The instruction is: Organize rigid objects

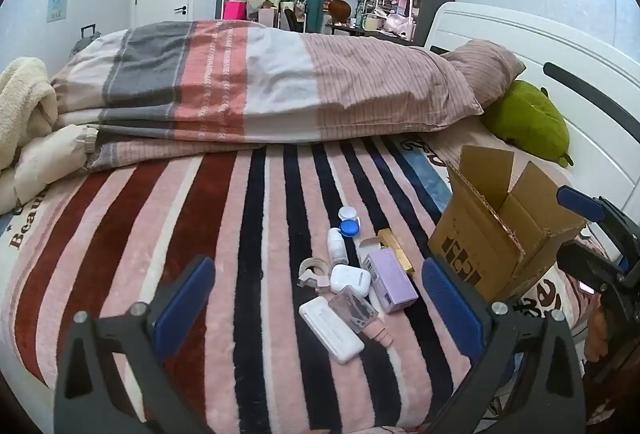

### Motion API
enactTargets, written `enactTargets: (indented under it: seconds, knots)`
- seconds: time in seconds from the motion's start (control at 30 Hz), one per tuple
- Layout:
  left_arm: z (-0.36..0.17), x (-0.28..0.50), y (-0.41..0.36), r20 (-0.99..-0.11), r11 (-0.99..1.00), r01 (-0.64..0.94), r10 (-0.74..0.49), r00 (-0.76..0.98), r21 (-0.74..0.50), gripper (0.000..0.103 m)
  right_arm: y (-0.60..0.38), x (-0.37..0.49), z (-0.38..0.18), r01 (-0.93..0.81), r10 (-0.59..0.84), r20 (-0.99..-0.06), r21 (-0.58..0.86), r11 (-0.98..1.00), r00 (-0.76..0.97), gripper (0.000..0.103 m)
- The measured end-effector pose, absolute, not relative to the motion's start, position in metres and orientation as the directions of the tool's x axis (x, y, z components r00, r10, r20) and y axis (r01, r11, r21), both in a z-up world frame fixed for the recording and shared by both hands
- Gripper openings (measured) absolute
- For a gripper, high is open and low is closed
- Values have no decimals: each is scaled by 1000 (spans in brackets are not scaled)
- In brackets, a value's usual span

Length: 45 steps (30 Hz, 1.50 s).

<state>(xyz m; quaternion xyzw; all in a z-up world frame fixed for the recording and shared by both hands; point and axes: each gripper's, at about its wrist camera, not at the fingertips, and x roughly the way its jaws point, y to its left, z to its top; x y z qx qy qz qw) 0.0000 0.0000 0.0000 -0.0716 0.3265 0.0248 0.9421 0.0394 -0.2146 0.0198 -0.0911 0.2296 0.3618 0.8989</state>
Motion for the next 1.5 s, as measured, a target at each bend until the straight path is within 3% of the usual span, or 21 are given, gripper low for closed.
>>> enactTargets:
  seconds: [1.5]
  knots:
    - [-2, 10, 4, -602, 987, -62, -40, 797, -147, 103, -219, 54, 10, -681, 619, -488, 65, 729, 616, 103]
